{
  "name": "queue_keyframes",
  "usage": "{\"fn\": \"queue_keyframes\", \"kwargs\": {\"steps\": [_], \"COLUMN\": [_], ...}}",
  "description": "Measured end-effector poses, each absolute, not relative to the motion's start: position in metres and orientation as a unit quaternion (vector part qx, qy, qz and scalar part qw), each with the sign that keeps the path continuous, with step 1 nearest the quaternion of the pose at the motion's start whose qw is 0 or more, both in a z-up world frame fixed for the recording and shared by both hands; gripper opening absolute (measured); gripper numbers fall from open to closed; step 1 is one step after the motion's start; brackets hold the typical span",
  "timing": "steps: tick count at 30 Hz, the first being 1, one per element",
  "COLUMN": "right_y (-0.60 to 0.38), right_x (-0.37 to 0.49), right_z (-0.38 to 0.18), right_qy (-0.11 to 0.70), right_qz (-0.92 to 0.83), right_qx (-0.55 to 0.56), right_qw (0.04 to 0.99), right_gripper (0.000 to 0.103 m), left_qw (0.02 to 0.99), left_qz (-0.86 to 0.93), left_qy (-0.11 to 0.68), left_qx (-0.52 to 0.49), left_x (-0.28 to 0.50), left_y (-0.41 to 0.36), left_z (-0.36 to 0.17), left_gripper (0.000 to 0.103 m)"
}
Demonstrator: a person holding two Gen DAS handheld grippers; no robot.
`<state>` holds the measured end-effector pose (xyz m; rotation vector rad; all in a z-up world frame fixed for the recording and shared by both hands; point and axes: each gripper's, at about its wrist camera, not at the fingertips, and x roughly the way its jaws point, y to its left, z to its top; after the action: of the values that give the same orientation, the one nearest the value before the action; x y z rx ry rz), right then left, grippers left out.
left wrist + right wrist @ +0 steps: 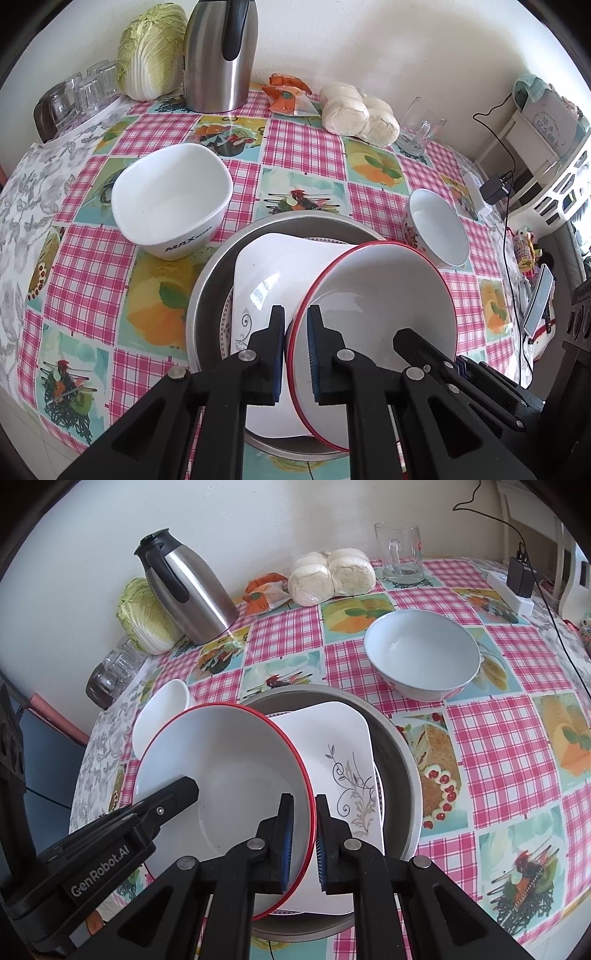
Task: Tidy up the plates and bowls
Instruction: 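Lower the red-rimmed bowl with both tools onto the square plate in the tray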
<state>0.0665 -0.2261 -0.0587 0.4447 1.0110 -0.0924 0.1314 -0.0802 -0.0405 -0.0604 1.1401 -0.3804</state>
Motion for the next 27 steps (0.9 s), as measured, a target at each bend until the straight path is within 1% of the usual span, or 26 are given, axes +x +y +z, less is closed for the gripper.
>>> {"fn": "queue_keyframes", "kwargs": {"steps": [16, 27], "right_y": [-0.224, -0.228], "right_x": [0.076, 0.081], "right_z": [-0.073, -0.085], "right_qy": [0.506, 0.518], "right_qz": [-0.051, -0.057], "right_qx": [0.223, 0.229], "right_qw": [0.831, 0.822], "right_gripper": [0.014, 0.015], "left_qw": [0.812, 0.797], "left_qz": [-0.167, -0.160], "left_qy": [0.559, 0.583], "left_qx": [-0.024, -0.016], "left_x": [0.138, 0.142], "left_y": [-0.081, -0.087], "left_z": [-0.056, -0.075], "left_gripper": [0.010, 0.014]}}
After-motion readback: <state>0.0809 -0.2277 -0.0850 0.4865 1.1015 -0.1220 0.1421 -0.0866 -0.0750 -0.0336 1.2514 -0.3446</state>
